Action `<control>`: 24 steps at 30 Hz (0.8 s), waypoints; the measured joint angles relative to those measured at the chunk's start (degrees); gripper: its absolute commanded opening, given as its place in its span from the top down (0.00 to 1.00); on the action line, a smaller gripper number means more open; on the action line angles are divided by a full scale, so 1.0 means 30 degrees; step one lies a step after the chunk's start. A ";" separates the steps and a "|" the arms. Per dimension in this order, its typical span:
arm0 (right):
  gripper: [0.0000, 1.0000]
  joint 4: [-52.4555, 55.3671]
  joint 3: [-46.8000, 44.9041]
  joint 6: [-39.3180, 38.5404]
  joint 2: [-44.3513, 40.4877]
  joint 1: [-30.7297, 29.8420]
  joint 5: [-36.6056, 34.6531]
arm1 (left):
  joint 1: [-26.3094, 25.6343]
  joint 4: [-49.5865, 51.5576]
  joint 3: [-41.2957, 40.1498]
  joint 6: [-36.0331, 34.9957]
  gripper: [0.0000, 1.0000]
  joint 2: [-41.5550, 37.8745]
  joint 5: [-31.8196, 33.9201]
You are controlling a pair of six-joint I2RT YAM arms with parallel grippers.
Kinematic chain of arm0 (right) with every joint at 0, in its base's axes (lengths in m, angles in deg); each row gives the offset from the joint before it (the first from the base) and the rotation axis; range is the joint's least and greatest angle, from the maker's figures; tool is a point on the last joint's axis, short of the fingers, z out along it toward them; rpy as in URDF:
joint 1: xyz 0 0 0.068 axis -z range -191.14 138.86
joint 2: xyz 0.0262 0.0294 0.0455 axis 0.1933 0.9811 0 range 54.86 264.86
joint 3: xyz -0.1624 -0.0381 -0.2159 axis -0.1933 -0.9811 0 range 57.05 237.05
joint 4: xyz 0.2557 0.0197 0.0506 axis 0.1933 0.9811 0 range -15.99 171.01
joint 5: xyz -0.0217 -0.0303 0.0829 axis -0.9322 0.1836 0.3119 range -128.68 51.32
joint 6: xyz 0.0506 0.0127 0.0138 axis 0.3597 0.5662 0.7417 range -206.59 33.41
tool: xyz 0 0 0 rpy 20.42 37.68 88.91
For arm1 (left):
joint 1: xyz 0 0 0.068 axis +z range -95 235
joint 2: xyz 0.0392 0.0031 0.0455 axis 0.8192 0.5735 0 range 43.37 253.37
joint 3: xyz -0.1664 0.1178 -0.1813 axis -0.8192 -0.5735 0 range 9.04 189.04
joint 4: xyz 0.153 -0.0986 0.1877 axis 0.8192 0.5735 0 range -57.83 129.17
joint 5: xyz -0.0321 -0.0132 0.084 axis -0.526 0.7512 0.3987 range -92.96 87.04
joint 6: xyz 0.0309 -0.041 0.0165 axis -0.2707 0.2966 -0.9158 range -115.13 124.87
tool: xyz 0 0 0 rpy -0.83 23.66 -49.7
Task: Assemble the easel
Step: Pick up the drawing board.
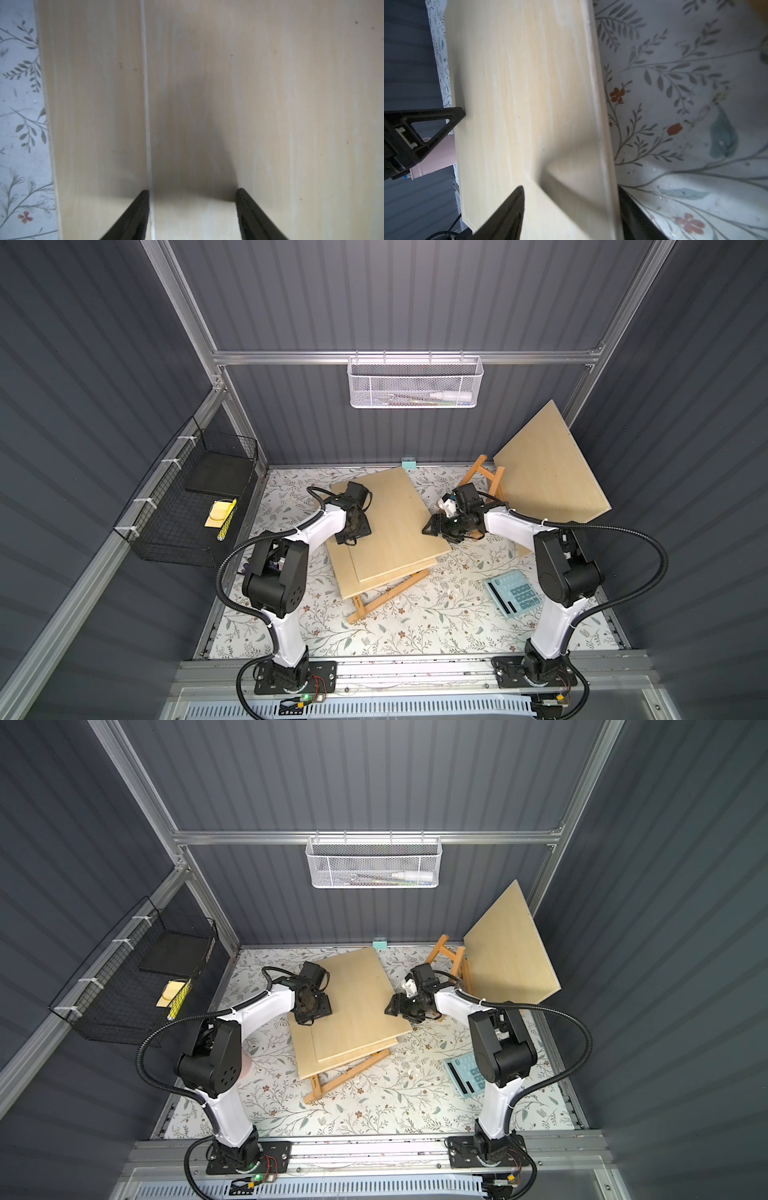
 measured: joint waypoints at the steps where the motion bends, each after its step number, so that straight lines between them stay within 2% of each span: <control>1: 0.35 0.0015 0.0007 0.0058 -0.0197 0.0015 0.0044 | 0.0000 -0.0073 0.0029 -0.0007 0.39 0.0022 0.0044; 9: 0.39 -0.0073 0.0765 0.1129 -0.2164 0.0095 0.1049 | -0.0095 -0.1523 0.0525 -0.0095 0.43 0.0153 -0.0415; 18: 0.53 -0.1129 0.0882 0.3096 -0.2331 -0.0029 0.1188 | -0.0058 -0.2164 0.0605 -0.0087 0.47 0.0197 -0.0087; 24: 0.55 -0.3424 0.0882 0.5442 -0.2331 -0.0379 0.1515 | 0.0124 -0.2652 0.0641 -0.0087 0.48 0.0189 0.0583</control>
